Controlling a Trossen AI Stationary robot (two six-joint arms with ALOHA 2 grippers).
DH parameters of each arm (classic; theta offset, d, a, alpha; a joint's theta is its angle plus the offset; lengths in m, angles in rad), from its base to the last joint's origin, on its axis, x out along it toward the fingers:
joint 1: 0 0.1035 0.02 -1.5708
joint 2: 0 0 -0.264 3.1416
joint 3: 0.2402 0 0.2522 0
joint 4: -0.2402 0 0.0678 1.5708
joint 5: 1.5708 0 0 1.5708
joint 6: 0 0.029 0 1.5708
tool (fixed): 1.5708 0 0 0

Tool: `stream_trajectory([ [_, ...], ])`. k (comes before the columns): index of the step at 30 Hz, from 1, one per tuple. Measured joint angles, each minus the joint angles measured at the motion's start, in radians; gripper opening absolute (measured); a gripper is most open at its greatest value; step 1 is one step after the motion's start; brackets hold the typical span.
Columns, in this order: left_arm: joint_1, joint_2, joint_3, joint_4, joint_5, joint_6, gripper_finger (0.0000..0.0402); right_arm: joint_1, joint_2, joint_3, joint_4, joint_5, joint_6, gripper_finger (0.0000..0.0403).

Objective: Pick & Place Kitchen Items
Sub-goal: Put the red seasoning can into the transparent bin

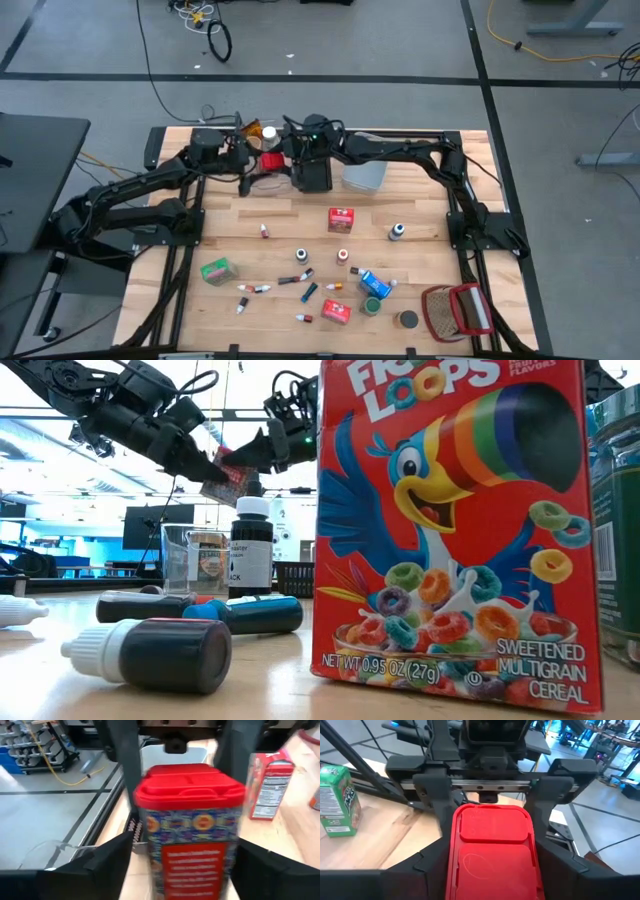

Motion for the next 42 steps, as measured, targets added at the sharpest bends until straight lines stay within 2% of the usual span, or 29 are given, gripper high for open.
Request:
stream_trajectory([
  [4,0.0,0.0,0.0,-0.002,-0.039,0.0,0.0241,-0.002,0.0,0.0,-0.005,0.021,0.0,0.0253],
  [9,0.0,0.0,0.0,-0.004,-0.068,-0.009,0.0193,0.0,0.0,0.0,-0.004,0.102,-0.008,0.0284],
  [14,0.001,0.0,0.0,-0.014,-0.114,-0.086,0.0192,0.002,-0.037,0.0,-0.027,0.139,-0.029,0.0304],
  [18,0.001,0.032,0.001,-0.013,-0.14,-0.139,0.0219,0.007,-0.097,0.0,-0.031,0.175,-0.048,0.0306],
  [21,0.0,0.098,0.001,0.024,-0.168,-0.192,0.0226,0.011,-0.144,0.0,-0.058,0.206,-0.072,0.0303],
  [29,-0.001,0.319,0.001,0.188,-0.296,-0.29,0.0202,0.023,-0.252,0.0,-0.203,0.243,-0.059,0.0291],
  [36,-0.002,0.469,0.001,0.322,-0.345,-0.318,0.0224,0.028,-0.258,0.0,-0.261,0.243,-0.057,0.0285],
  [42,-0.001,0.541,0.001,0.42,-0.426,-0.325,0.0213,0.029,-0.248,0.0,-0.329,0.243,-0.054,0.0285],
])
